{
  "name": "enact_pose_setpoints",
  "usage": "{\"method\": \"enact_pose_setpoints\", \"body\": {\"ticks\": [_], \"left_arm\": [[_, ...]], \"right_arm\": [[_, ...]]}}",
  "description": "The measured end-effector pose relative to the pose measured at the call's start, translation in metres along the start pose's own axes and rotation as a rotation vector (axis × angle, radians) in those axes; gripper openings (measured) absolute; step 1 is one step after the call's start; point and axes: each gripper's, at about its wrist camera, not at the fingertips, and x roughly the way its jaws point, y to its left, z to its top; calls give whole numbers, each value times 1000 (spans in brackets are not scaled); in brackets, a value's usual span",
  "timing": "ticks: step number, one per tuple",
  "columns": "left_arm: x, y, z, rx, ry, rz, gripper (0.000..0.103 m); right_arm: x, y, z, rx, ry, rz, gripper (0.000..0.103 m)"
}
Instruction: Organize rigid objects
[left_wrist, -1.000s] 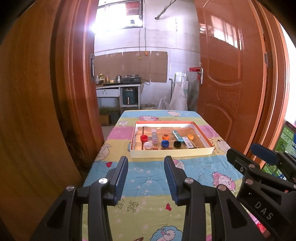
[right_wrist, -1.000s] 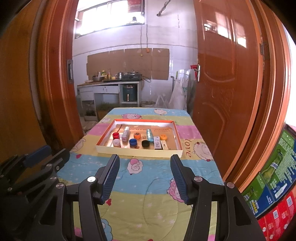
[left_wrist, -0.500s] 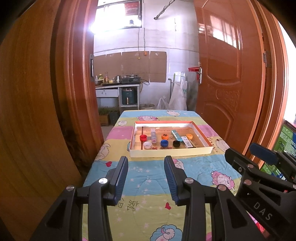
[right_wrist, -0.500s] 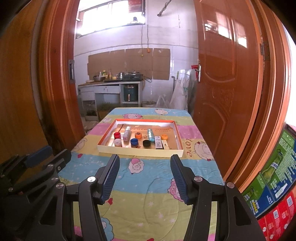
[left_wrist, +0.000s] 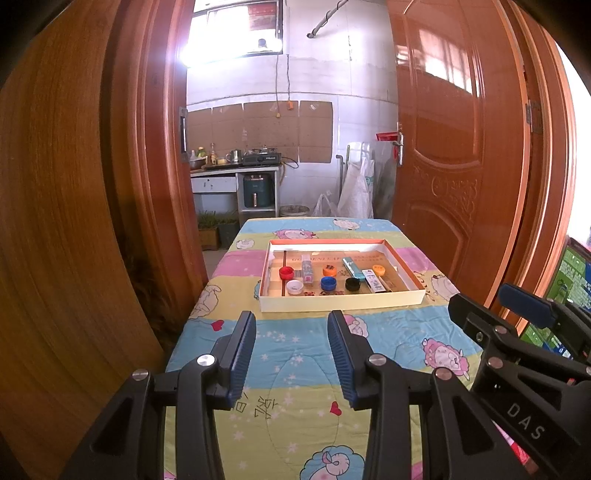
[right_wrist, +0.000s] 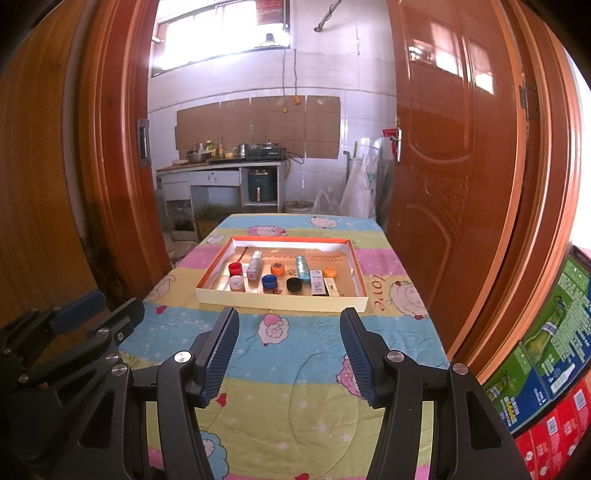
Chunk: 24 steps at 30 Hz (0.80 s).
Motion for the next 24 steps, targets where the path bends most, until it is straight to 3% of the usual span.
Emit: {"method": "enact_pose_setpoints", "body": {"ticks": [24], "left_arm": [[-1,2,-1,-2,-2,2,40]], "right_arm": [[0,3,-2,-1,3,2,59]]}}
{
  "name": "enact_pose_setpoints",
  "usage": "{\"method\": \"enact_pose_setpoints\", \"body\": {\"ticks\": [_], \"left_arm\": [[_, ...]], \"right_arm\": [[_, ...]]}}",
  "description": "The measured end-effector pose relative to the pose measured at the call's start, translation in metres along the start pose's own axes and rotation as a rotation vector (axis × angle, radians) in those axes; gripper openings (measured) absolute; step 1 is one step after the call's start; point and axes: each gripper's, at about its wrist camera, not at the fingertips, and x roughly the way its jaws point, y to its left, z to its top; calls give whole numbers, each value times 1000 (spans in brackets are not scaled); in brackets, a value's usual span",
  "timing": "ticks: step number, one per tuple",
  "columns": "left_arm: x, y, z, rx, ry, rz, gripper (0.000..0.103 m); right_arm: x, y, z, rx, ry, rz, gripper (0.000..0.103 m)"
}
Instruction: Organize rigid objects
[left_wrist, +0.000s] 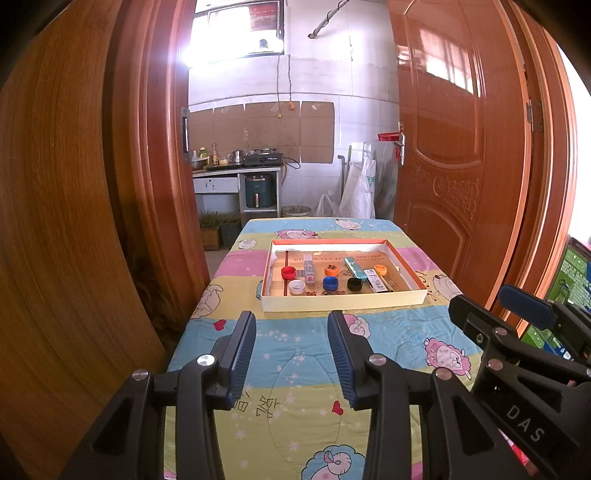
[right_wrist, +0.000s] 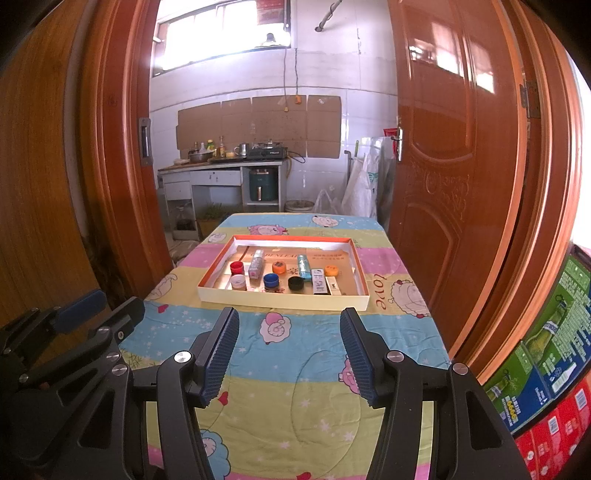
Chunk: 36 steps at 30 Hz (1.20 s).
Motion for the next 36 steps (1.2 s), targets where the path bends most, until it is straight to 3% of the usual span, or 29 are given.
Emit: {"method": "enact_pose_setpoints", "body": {"ticks": [36], "left_arm": [[-1,1,-4,-6,2,3,40]], "right_arm": [[0,2,-2,3,6,5,59]]}}
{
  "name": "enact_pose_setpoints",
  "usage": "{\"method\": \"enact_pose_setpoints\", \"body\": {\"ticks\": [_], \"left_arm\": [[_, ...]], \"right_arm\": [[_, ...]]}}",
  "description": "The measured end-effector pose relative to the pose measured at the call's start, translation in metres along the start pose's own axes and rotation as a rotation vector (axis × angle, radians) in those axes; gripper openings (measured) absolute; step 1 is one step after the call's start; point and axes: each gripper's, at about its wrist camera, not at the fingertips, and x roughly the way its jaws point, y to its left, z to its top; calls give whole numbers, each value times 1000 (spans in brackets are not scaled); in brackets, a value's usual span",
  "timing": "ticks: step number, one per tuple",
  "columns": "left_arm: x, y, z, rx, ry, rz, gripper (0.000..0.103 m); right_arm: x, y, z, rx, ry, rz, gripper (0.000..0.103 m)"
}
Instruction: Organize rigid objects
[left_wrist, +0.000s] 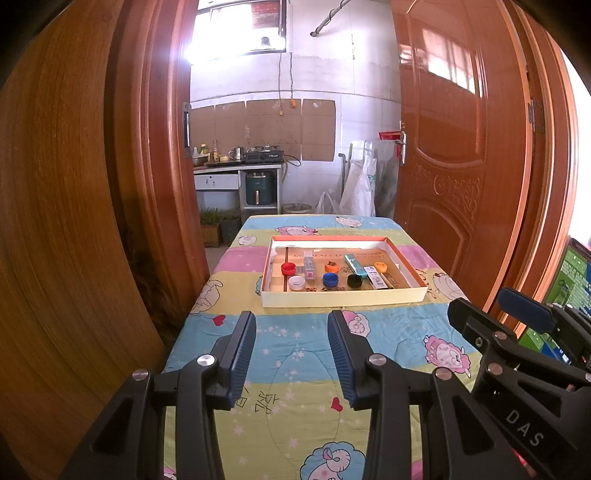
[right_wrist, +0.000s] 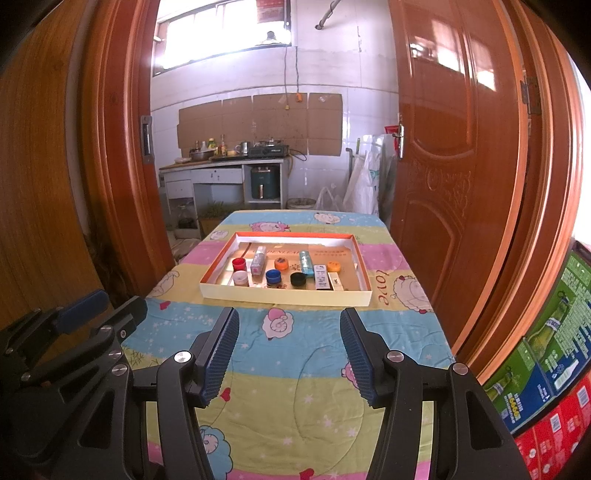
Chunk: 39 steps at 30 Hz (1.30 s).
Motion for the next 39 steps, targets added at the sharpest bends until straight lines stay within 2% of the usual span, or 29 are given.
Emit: {"method": "enact_pose_setpoints", "body": {"ticks": [39], "left_arm": [[0,-1,-4,-4,6,-4,40]], "right_arm": [[0,7,-6,-7,1,-2,59]]}}
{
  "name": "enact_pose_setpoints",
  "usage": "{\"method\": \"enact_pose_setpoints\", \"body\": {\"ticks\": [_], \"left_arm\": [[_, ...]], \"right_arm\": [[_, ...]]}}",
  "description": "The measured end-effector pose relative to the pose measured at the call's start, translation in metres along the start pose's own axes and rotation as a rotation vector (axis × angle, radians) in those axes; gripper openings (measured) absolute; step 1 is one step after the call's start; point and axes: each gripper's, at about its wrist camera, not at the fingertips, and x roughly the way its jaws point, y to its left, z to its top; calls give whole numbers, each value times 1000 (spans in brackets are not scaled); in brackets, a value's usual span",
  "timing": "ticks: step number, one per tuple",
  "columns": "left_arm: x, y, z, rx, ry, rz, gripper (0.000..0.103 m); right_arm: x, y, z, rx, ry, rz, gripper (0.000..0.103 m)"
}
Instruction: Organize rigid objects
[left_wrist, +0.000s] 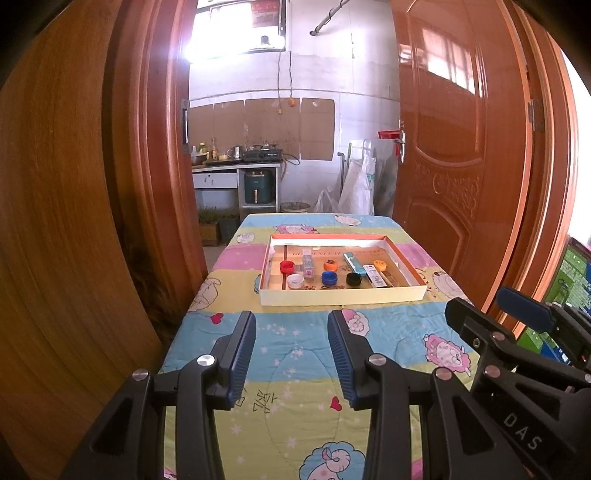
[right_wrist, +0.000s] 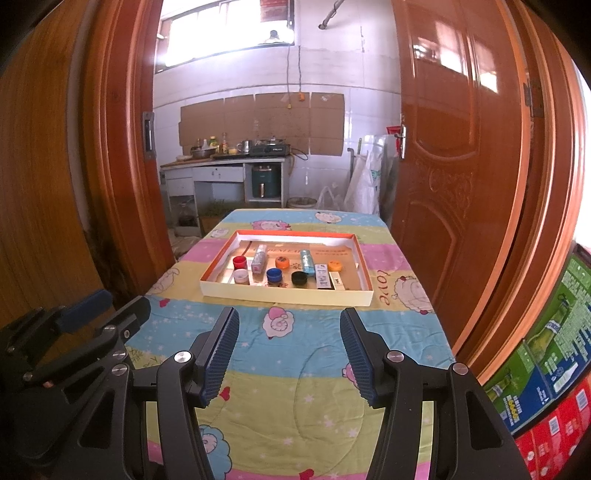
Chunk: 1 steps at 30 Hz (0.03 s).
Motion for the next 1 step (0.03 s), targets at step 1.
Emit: {"method": "enact_pose_setpoints", "body": {"ticks": [1], "left_arm": [[0,0,0,0,0,-1,40]], "right_arm": [[0,0,0,1,1,0,59]]}}
